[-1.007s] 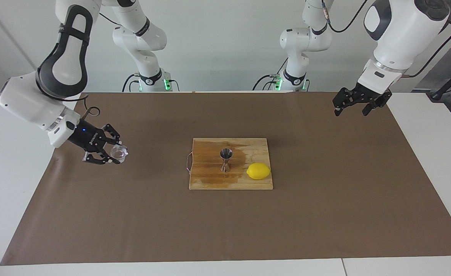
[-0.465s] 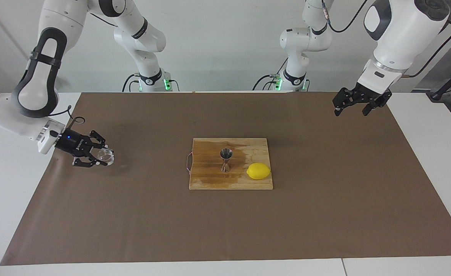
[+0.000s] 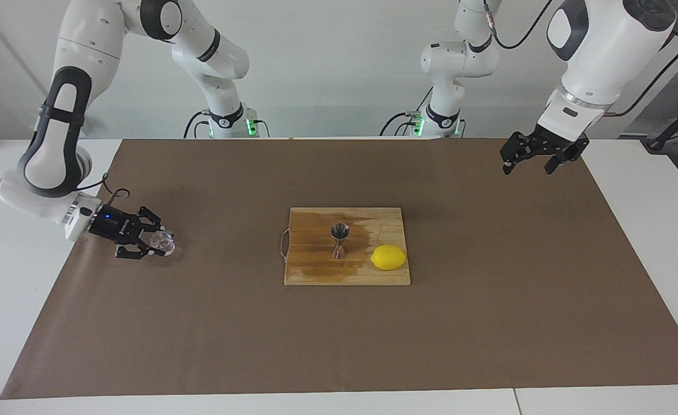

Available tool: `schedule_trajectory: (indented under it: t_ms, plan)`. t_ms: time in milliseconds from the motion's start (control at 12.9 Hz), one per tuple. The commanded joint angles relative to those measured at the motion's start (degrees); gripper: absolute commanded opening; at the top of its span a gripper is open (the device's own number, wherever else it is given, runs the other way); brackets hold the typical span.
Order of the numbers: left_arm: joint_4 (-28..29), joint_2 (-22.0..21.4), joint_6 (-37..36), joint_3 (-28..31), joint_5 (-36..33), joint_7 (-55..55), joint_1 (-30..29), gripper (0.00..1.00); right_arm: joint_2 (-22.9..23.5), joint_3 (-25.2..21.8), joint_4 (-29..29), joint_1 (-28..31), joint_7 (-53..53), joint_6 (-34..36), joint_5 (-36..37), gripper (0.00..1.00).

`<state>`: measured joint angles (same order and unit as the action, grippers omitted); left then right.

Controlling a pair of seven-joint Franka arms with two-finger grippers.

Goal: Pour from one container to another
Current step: 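Lower the glass cup onto the table and open the right gripper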

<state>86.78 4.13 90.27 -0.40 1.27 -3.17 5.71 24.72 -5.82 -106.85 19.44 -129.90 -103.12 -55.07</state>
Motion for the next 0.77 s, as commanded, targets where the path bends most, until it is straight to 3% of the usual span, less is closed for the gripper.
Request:
schedule_trajectory:
  t_ms: [0, 697]
  plan:
    - [2.17, -1.76, 0.53, 0.23, -0.92, 0.09, 0.18, 1.00, 0.07, 0.72, -0.55, 1.47, -1.94, -1.28, -3.45, 0.00]
    - [2.17, -1.84, 0.53, 0.23, -0.92, 0.09, 0.18, 1.00, 0.86, 0.81, -3.88, 0.86, -5.45, -5.86, -7.59, 0.00]
